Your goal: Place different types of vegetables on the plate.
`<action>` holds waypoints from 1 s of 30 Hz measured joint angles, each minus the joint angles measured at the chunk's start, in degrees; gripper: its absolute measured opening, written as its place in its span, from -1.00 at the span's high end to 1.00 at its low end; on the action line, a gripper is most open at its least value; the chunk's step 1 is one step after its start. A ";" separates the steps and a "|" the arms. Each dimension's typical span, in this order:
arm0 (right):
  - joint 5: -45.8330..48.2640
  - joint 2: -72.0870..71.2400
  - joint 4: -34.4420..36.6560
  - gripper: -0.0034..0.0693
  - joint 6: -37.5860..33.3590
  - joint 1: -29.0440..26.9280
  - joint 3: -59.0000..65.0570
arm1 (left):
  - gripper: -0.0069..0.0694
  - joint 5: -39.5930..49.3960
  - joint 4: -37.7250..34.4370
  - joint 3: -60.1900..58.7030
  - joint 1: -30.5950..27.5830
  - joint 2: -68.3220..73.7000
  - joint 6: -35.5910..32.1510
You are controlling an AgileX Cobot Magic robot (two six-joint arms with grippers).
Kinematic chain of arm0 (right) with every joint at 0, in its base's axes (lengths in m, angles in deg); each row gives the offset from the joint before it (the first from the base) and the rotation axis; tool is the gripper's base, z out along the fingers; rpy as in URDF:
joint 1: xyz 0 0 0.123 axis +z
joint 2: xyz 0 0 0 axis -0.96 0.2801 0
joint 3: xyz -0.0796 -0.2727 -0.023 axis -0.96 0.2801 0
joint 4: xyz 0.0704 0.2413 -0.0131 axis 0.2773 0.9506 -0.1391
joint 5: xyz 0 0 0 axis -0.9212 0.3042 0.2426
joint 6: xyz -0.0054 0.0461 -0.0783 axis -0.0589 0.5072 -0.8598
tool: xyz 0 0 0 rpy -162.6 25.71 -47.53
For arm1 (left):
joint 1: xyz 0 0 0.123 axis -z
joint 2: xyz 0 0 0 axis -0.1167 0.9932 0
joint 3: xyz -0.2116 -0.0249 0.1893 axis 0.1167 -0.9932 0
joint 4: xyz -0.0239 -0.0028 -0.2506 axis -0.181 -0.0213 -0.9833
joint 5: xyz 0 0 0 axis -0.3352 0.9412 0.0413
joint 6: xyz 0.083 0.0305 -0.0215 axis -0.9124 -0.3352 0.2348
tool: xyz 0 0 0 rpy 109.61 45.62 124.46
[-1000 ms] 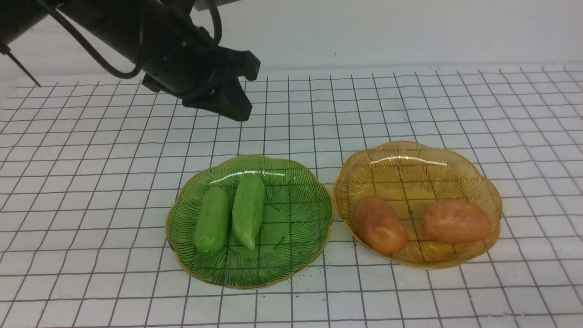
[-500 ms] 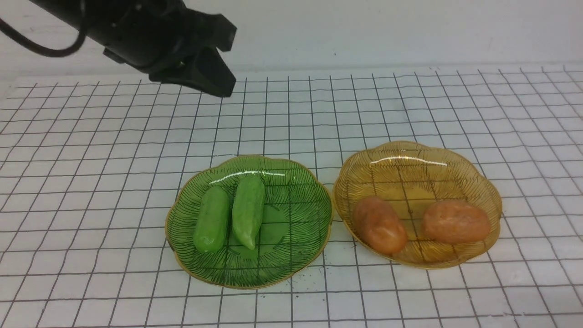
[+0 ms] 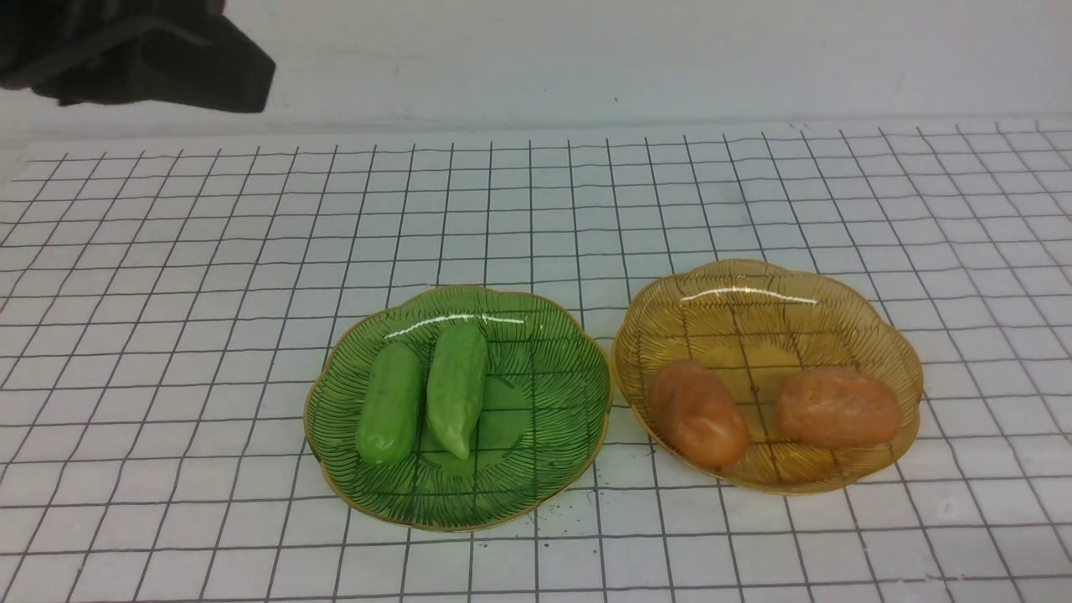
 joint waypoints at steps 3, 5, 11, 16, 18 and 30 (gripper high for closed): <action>0.00 0.00 0.00 0.94 -0.01 -1.17 0.00 | 0.84 0.00 0.68 -3.46 0.00 -5.55 0.30; 0.00 0.00 0.00 0.94 -0.19 -3.36 0.00 | 0.84 0.18 1.66 -7.42 0.00 -11.04 0.30; 0.00 0.00 0.00 0.94 -0.18 -4.96 0.00 | 0.84 0.23 4.88 -16.14 0.00 -19.77 0.35; 0.00 0.00 0.05 0.94 -0.18 -3.18 0.00 | 0.84 -7.47 6.46 -31.85 0.00 -32.18 0.78; 0.00 0.00 0.05 0.94 -0.18 -2.48 0.00 | 0.84 -12.15 6.12 -38.45 0.00 -35.88 0.78; 0.00 0.00 0.05 0.94 -0.18 -1.66 0.00 | 0.84 -26.85 6.12 -51.83 0.00 -44.18 0.73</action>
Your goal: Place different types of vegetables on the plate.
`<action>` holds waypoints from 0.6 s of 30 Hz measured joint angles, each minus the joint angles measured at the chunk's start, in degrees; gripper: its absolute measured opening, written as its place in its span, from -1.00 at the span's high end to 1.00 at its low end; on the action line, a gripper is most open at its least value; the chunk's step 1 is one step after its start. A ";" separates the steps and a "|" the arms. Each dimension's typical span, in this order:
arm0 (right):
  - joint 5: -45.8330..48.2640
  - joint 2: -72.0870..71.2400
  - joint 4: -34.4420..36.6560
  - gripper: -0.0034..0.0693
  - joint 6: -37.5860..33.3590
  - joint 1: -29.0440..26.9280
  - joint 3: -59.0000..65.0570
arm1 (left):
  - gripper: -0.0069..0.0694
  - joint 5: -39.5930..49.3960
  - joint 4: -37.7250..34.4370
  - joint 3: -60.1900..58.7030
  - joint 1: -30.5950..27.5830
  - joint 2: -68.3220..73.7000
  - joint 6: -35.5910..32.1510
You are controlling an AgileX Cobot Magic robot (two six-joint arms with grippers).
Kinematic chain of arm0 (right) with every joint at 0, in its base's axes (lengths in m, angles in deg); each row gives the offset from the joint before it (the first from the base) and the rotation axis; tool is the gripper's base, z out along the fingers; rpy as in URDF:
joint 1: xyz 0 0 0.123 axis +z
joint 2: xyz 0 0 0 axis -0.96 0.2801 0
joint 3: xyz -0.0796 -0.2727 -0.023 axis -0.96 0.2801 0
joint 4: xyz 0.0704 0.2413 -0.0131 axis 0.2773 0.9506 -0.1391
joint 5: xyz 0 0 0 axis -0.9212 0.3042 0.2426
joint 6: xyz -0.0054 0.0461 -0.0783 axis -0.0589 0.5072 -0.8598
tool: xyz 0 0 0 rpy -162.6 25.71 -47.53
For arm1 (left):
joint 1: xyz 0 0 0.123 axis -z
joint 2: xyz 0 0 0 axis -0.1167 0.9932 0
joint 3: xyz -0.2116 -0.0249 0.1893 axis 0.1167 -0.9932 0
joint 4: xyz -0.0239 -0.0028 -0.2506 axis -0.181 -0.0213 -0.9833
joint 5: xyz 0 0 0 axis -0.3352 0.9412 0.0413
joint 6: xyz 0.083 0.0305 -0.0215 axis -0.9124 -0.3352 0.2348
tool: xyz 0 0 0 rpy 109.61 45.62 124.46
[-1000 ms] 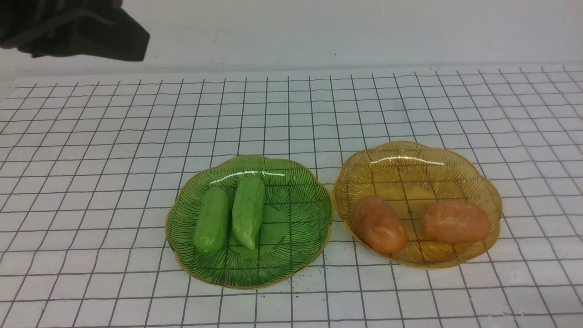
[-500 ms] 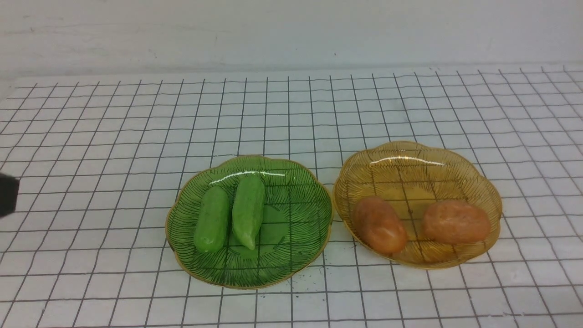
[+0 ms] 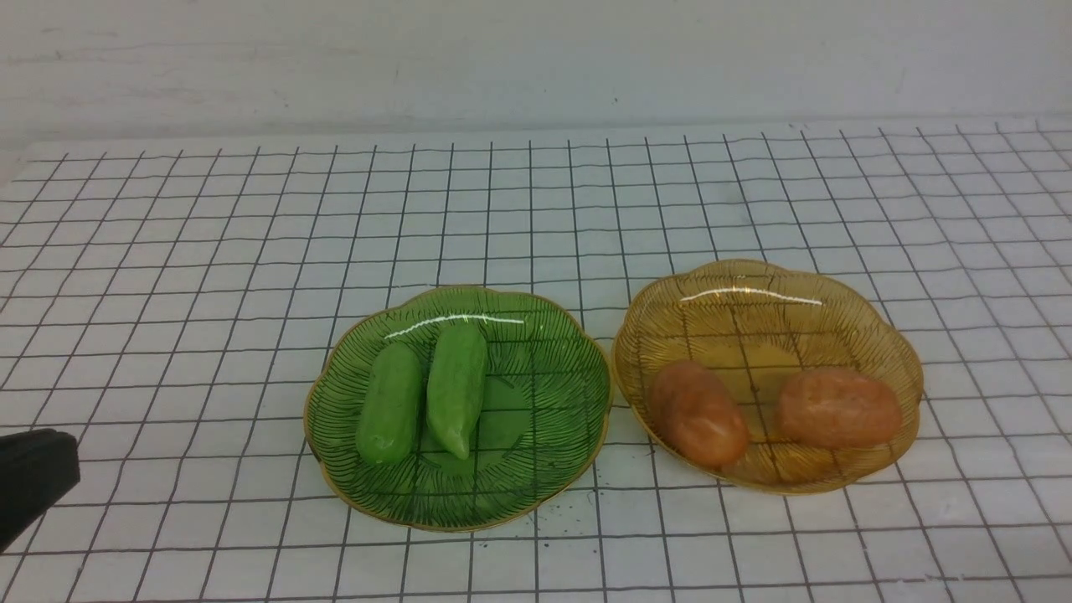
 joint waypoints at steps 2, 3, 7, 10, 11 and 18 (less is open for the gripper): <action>0.00 0.00 0.05 0.94 0.00 0.00 0.00 | 0.84 -3.60 -0.29 -1.68 0.00 0.00 0.00; 0.00 0.00 0.05 0.94 0.00 0.00 0.00 | 0.84 -4.79 -0.38 -2.25 0.00 0.00 0.00; 0.00 0.00 0.11 0.94 0.00 0.00 0.00 | 0.84 -14.10 -0.55 -6.18 0.00 0.32 0.00; 0.00 0.00 0.11 0.94 0.00 0.00 0.00 | 0.84 -22.88 -0.55 -9.20 0.00 1.29 0.00; 0.05 0.00 0.11 0.94 0.00 0.00 0.00 | 0.84 -24.69 -0.62 -9.87 0.00 1.38 0.00; 0.05 0.00 0.11 0.94 0.00 0.00 0.00 | 0.84 -27.50 -0.73 -12.53 0.00 1.81 0.00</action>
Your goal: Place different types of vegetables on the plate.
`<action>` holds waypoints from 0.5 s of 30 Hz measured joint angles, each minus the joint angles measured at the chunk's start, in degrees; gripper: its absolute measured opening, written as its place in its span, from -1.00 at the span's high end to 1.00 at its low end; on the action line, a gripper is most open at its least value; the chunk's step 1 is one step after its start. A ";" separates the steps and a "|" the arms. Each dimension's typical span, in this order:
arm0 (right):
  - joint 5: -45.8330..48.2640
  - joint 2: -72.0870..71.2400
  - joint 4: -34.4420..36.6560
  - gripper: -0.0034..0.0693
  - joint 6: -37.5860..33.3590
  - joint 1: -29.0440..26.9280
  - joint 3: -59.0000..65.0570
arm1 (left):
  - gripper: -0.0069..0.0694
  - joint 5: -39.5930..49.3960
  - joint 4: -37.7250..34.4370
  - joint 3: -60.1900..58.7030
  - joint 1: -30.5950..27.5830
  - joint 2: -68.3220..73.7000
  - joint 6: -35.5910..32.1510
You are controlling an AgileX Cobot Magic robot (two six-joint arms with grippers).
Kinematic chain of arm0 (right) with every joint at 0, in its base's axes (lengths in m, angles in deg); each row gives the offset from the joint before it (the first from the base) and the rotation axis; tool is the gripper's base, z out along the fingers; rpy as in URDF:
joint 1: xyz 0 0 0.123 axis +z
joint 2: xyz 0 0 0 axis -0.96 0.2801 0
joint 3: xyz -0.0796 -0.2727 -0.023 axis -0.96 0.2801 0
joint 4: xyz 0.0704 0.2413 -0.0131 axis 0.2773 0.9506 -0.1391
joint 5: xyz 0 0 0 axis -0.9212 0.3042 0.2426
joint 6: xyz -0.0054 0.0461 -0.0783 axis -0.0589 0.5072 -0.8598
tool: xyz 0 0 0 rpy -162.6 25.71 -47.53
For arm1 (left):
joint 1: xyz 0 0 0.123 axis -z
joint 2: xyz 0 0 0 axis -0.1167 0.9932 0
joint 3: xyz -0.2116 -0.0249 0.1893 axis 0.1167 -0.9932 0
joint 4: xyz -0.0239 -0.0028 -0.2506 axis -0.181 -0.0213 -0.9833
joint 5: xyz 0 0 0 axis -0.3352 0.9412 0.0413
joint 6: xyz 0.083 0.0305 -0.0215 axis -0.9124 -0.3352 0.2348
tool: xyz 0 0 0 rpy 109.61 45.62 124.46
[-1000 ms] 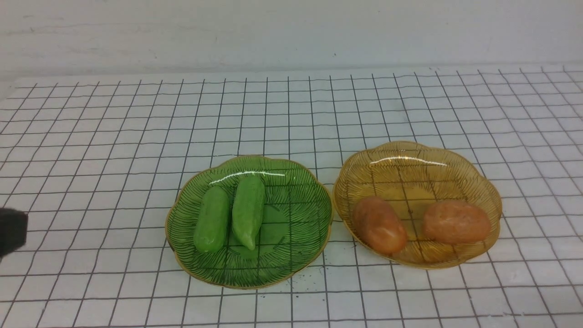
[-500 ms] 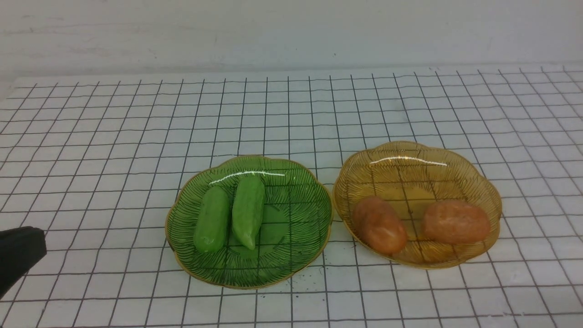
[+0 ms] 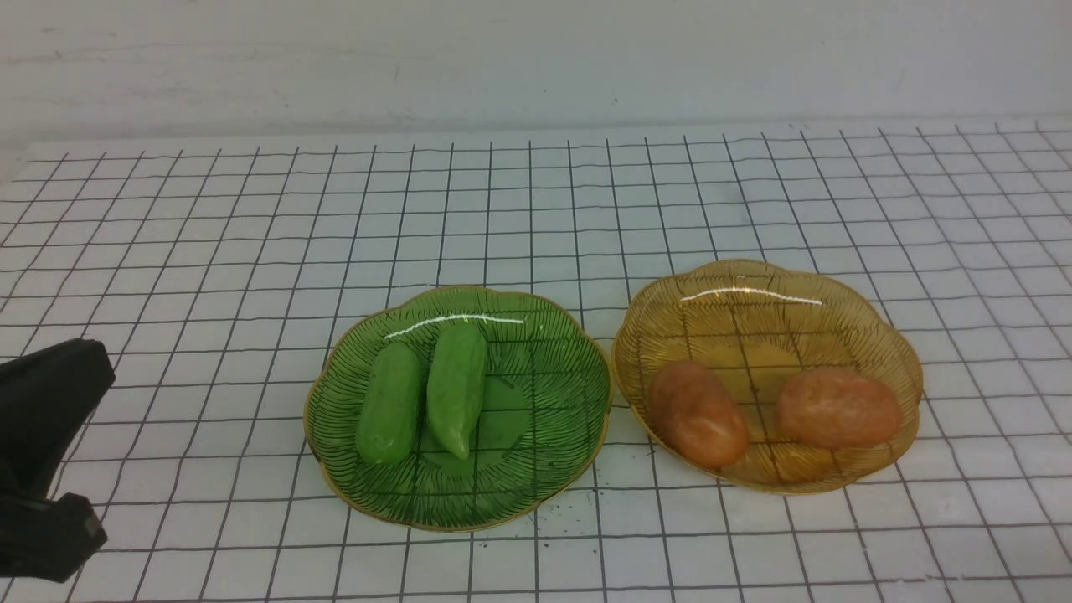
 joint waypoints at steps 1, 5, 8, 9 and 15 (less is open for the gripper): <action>0.00 0.00 0.00 0.94 0.00 0.00 0.00 | 0.84 0.28 0.00 -0.06 0.00 0.00 0.00; 0.00 0.00 0.00 0.94 0.00 0.00 0.00 | 0.84 1.49 -0.06 -0.06 0.00 0.00 0.00; 0.00 0.00 0.00 0.94 0.00 0.00 0.00 | 0.84 1.54 -0.06 -0.06 0.00 0.00 0.00; 0.00 0.00 0.00 0.94 0.00 0.00 0.00 | 0.84 1.54 -0.06 -0.06 0.00 0.00 0.00; 0.00 0.00 0.00 0.94 0.00 0.00 0.00 | 0.84 1.65 0.00 -0.54 0.00 0.00 0.00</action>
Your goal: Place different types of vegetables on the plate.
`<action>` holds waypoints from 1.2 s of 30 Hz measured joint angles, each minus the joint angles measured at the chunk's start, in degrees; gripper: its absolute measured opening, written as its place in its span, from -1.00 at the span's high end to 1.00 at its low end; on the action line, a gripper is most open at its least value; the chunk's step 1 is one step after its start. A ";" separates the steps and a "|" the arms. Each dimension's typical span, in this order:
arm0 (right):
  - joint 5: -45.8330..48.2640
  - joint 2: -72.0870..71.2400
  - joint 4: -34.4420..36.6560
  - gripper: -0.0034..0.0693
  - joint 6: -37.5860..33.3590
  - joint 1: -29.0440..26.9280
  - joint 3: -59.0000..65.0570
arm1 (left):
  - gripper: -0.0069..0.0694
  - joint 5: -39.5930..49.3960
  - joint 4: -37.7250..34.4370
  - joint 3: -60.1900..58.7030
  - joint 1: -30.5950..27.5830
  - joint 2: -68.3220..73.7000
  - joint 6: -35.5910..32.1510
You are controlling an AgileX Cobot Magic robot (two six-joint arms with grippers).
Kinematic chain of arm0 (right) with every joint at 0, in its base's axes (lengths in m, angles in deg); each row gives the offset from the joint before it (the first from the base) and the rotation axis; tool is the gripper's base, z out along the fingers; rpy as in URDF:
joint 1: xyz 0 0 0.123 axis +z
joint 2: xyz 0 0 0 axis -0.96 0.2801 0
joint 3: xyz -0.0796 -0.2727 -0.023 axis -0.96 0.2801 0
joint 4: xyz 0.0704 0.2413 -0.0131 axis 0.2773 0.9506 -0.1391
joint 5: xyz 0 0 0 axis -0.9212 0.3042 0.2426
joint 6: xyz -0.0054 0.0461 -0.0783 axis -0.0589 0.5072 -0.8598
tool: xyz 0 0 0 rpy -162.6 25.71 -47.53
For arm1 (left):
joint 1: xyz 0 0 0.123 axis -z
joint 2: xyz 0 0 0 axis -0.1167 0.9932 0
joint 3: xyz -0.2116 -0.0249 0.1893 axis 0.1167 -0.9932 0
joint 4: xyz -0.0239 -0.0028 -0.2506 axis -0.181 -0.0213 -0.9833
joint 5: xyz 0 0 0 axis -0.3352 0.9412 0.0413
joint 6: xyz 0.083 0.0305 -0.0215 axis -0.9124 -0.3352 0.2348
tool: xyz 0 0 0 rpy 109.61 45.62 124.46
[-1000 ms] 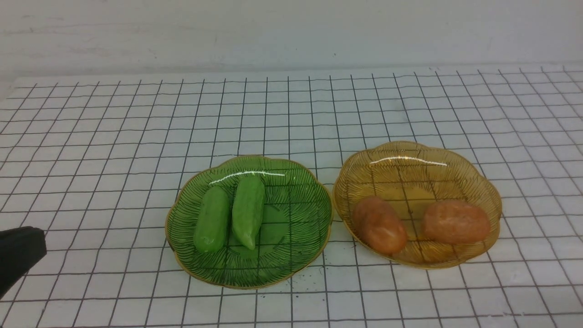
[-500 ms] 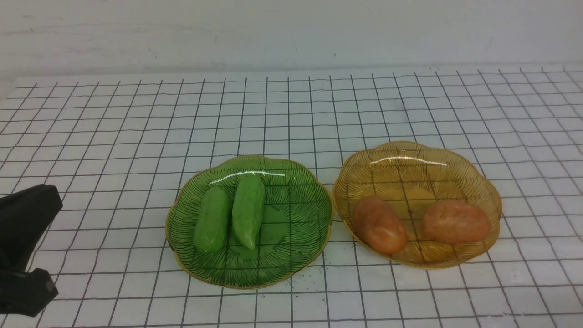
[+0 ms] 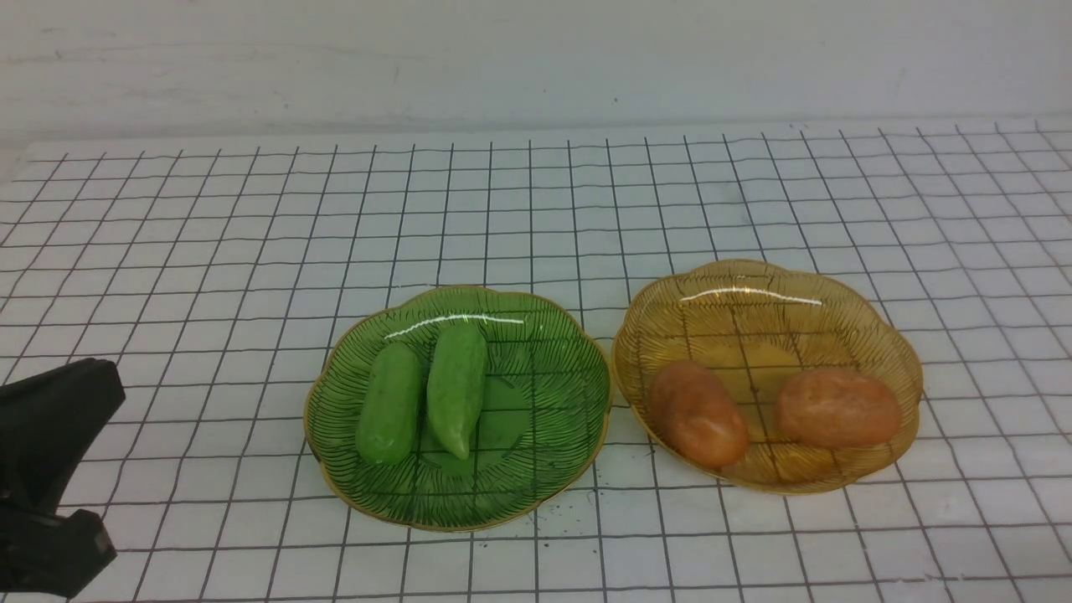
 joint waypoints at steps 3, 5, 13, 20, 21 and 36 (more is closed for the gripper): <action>0.00 0.00 0.00 0.94 0.00 0.00 0.00 | 0.84 0.08 1.81 -4.10 0.00 -2.75 0.00; 0.00 0.00 0.00 0.95 0.00 0.00 0.00 | 0.84 0.24 3.28 -6.36 -0.46 -5.10 0.05; 0.00 0.00 0.00 0.95 0.00 0.00 0.00 | 0.84 0.54 12.86 -22.06 -10.26 -23.75 7.63; 0.13 0.00 0.12 0.95 0.00 0.00 0.00 | 0.84 1.76 14.31 -29.14 -13.37 -26.94 9.74; 0.13 0.00 0.12 0.95 0.00 0.00 0.00 | 0.84 1.88 14.31 -29.20 -13.32 -26.94 9.74; 0.13 0.00 0.12 0.95 0.00 0.00 0.00 | 0.84 2.58 14.13 -29.20 -12.22 -26.94 9.74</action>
